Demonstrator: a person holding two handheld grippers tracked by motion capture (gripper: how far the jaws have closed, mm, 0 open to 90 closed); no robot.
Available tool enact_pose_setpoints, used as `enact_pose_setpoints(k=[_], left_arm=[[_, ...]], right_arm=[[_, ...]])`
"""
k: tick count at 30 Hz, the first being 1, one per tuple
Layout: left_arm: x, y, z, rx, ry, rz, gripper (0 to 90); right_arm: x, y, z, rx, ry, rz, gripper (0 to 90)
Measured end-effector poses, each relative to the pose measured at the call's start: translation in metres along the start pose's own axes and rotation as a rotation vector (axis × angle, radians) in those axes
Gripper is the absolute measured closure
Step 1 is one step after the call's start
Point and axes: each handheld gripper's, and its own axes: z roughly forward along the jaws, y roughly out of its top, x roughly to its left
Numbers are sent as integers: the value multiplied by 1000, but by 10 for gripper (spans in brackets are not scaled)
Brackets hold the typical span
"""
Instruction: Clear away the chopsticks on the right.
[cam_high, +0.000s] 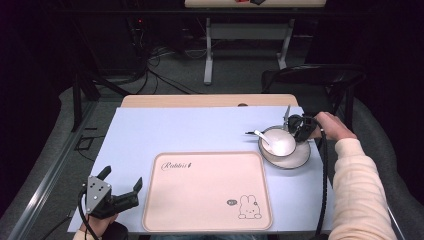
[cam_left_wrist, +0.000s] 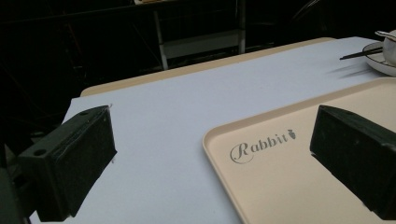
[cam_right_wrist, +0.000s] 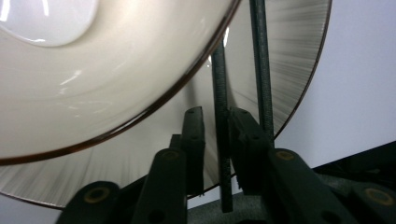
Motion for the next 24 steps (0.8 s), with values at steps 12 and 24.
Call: enact_pose_setpoints(k=[12, 24], left_arm=[[0, 0, 1, 1, -2, 1, 0], [-1, 1, 3, 4, -9, 9, 0]], right_arm=[[0, 0, -16, -65, -12, 15, 851], [0, 0, -62, -101, -116, 102, 851]])
